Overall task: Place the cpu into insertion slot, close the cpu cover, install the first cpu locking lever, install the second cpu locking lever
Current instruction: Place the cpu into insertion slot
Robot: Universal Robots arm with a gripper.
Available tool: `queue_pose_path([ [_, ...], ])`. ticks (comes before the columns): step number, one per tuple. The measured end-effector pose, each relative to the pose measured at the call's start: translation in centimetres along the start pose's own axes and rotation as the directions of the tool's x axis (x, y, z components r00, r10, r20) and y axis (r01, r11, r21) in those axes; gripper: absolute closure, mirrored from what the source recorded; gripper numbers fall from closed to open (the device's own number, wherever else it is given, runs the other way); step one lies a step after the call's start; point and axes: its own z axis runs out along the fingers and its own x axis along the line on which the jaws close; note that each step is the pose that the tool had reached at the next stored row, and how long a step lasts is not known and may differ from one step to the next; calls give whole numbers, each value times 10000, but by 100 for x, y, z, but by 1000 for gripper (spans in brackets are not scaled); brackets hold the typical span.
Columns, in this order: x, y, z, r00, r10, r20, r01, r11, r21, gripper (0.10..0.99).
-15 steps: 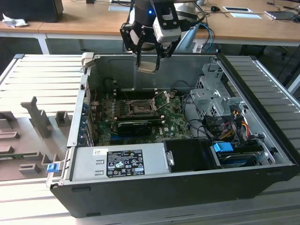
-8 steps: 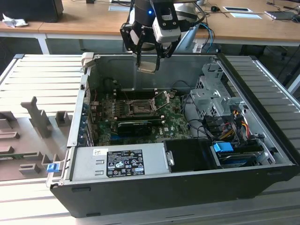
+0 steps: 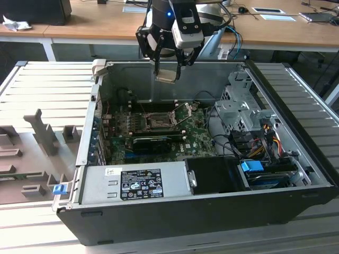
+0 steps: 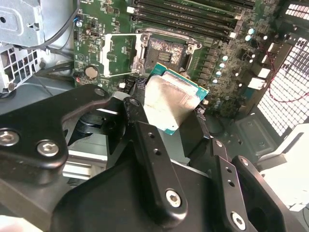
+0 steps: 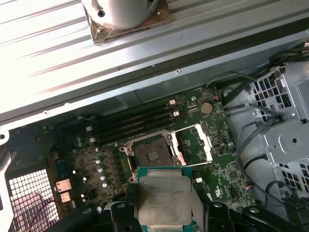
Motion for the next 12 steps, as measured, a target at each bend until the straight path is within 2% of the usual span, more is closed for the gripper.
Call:
queue_pose_path([
  [12,0,0,7,9996,270,24,-270,9996,-6,557],
])
